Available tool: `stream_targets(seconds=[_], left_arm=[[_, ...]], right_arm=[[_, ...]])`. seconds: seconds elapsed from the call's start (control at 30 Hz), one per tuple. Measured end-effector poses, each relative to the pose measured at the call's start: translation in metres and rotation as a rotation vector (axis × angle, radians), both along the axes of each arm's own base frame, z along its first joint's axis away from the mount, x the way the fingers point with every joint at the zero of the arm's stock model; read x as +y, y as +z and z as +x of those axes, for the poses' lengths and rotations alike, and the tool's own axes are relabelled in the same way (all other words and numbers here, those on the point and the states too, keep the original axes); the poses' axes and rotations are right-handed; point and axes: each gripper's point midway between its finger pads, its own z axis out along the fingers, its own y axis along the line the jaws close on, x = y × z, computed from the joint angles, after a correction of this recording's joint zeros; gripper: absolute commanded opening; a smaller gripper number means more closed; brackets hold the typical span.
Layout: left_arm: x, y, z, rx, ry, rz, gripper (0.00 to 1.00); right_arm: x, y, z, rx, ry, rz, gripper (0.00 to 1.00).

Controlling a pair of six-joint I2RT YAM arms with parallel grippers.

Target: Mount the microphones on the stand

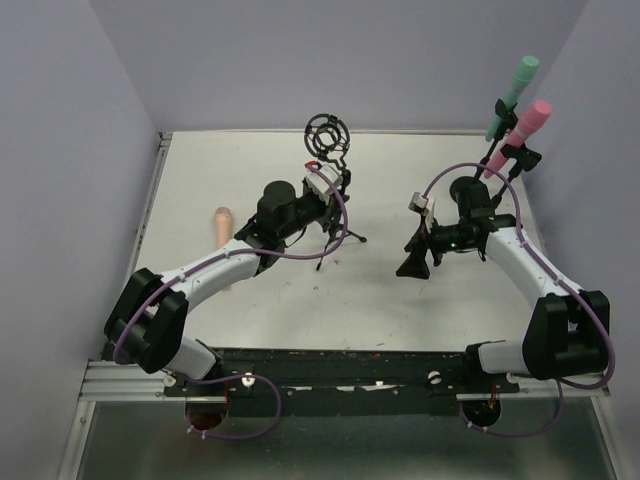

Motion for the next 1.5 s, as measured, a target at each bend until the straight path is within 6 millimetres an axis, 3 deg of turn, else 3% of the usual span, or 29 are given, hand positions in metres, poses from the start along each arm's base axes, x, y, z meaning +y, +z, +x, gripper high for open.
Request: stream_targets(seconds=[0.1, 0.17, 0.33, 0.47, 0.73, 0.9, 1.03, 1.1, 1.2, 1.3, 1.4, 1.5], left_arm=[[-0.008, 0.003, -0.004, -0.027, -0.021, 0.009, 0.00], [-0.011, 0.003, -0.007, -0.036, -0.031, 0.014, 0.08], [-0.012, -0.001, -0.009, -0.039, -0.036, 0.023, 0.39], [-0.008, -0.001, -0.008, -0.038, -0.014, 0.012, 0.56], [0.019, 0.024, -0.023, -0.067, 0.065, -0.051, 0.74], [0.045, 0.047, -0.045, -0.108, 0.101, -0.087, 0.98], [0.077, 0.053, -0.060, -0.101, 0.167, -0.096, 0.99], [0.102, 0.052, -0.057, -0.046, 0.229, -0.112, 0.99], [0.163, 0.046, -0.036, 0.069, 0.415, -0.163, 0.99], [0.220, 0.026, -0.016, 0.244, 0.604, -0.180, 0.99], [0.258, 0.009, 0.007, 0.427, 0.746, -0.171, 0.98], [0.279, -0.023, 0.031, 0.611, 0.839, -0.107, 0.96]], right_arm=[[0.000, 0.000, 0.000, 0.000, 0.000, 0.000, 1.00], [0.000, 0.000, 0.000, 0.000, 0.000, 0.000, 1.00], [0.000, 0.000, 0.000, -0.001, 0.000, -0.002, 1.00], [0.000, -0.001, 0.000, -0.001, -0.001, -0.004, 1.00], [-0.001, -0.001, 0.001, -0.008, 0.000, -0.011, 1.00], [-0.002, -0.002, 0.001, -0.010, -0.001, -0.016, 1.00], [-0.002, -0.002, 0.002, -0.011, -0.001, -0.018, 1.00], [-0.002, -0.002, 0.002, -0.014, 0.000, -0.019, 1.00], [-0.002, -0.002, 0.002, -0.015, 0.001, -0.019, 1.00], [-0.002, -0.002, 0.002, -0.015, 0.001, -0.019, 1.00], [-0.002, -0.002, 0.002, -0.016, 0.001, -0.019, 1.00], [-0.002, -0.002, 0.002, -0.016, 0.001, -0.020, 1.00]])
